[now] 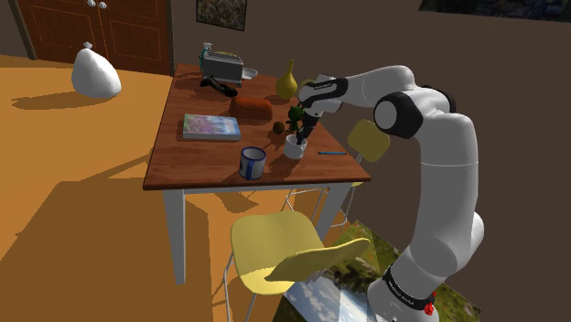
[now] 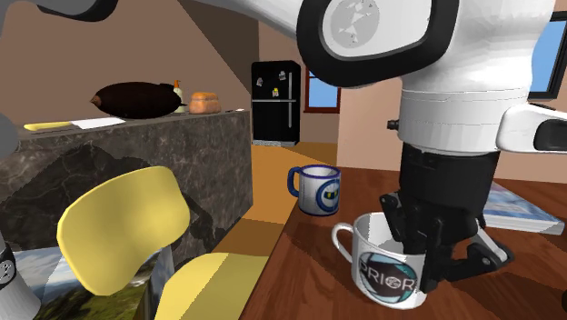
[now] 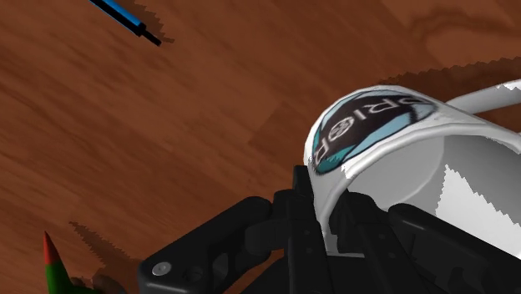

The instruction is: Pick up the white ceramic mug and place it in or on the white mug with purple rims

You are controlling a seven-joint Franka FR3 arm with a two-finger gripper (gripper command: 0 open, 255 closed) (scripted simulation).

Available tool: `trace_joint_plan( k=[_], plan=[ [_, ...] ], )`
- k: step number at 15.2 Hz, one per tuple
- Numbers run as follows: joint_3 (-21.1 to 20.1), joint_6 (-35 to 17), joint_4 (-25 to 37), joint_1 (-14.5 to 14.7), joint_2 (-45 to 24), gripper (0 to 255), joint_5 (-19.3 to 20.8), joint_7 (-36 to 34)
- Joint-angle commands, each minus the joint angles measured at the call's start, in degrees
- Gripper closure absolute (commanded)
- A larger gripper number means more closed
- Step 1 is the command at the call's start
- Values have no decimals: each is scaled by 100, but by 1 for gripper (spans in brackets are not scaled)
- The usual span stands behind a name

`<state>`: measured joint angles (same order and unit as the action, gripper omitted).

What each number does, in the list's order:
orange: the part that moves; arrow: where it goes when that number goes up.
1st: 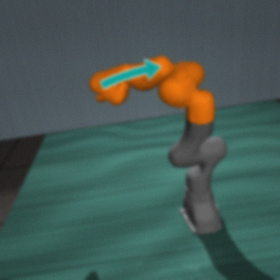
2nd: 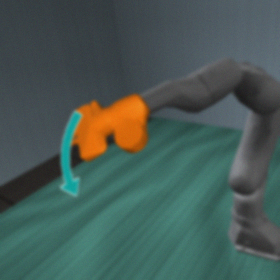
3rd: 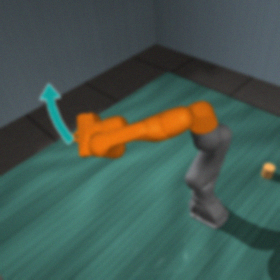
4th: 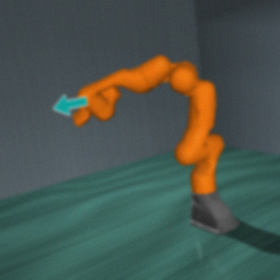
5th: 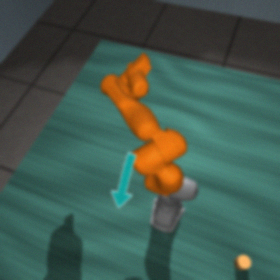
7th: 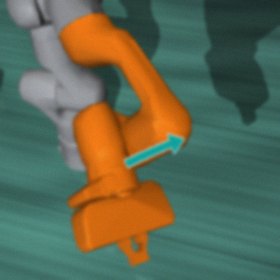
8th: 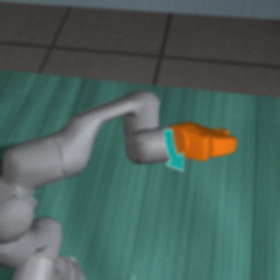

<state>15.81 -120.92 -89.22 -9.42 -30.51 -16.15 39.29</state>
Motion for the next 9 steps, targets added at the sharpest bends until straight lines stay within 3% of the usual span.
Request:
trace_joint_plan(
  k=[1,9],
  plan=[
    [14,140,90,8,54,255,30,-38],
    [61,646,416,13,248,255,126,-141]
  ],
)
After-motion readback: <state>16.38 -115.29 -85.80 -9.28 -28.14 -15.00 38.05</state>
